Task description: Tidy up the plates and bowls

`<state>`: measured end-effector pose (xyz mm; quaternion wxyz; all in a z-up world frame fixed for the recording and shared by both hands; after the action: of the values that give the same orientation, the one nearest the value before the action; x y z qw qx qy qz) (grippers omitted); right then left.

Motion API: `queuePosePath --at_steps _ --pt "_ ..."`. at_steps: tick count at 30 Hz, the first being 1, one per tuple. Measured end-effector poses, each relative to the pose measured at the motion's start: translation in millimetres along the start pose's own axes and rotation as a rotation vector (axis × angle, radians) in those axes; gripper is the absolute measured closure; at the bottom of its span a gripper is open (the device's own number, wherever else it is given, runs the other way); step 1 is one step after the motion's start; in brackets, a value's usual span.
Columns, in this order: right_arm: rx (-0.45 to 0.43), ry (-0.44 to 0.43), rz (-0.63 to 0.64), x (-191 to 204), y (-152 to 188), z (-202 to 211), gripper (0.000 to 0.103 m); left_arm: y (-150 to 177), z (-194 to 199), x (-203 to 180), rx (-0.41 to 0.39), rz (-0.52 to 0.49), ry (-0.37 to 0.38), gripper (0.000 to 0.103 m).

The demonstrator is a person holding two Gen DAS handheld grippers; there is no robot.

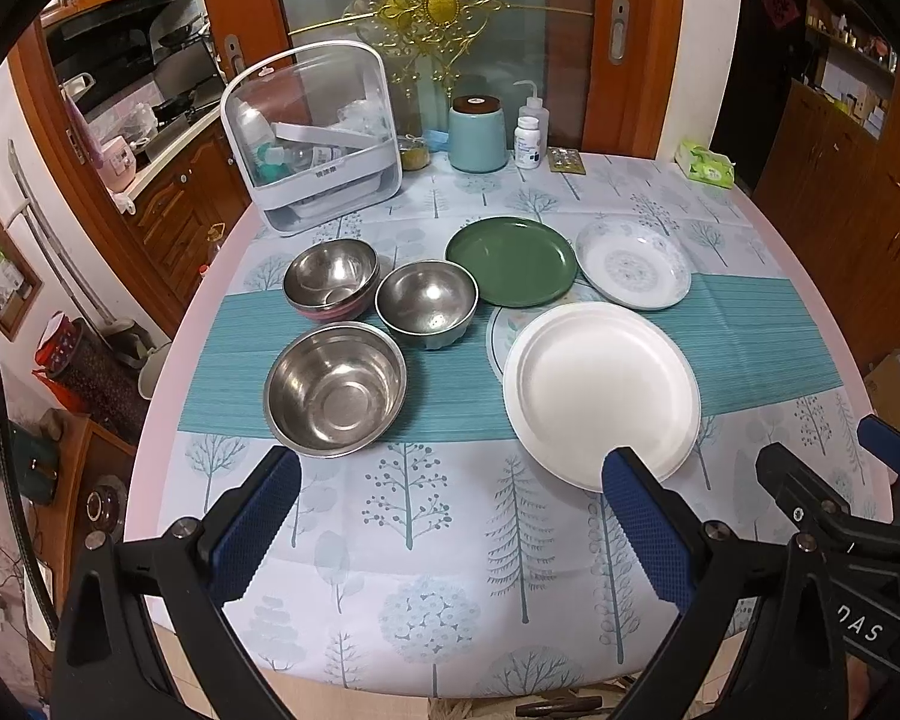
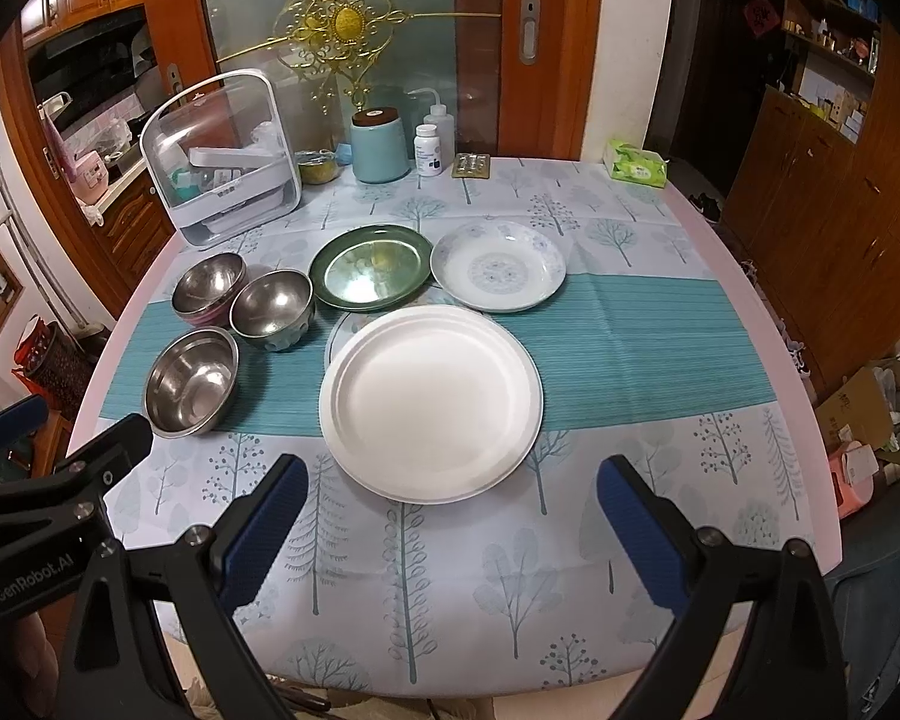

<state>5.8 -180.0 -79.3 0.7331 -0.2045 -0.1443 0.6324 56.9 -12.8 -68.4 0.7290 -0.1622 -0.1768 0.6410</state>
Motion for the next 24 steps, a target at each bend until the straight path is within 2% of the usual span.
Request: queuePosePath --at_steps 6,14,17,21,24 --pt "-0.005 -0.005 -0.004 -13.5 -10.0 -2.3 0.005 -12.4 -0.2 -7.6 -0.009 -0.011 -0.003 0.003" --pt "-0.045 0.014 0.017 -20.8 -28.3 1.0 0.005 -36.2 6.0 -15.1 -0.055 -0.041 -0.051 0.003" --pt "-0.058 0.016 0.024 -25.0 -37.2 1.4 0.005 -45.4 6.1 -18.7 -0.056 -0.043 -0.032 0.003" --pt "-0.073 0.009 0.025 -31.5 -50.6 -0.4 0.005 -56.2 0.0 -25.5 -0.044 -0.04 0.035 0.003" --pt "-0.085 0.001 0.031 -37.8 -61.1 -3.5 0.005 -61.5 -9.2 -31.9 -0.026 -0.053 0.04 0.003"
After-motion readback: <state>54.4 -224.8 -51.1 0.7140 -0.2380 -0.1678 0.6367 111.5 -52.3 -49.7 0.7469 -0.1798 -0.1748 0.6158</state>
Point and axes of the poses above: each gripper's, at about its wrist camera, not at the fingertips, and z roughly against the way its jaws point, x to its left, y to its underside, the point moved 7 cm from there along -z, roughly the way its jaws point, and after that the axes turned 7 degrees about x, right-handed, at the moved point
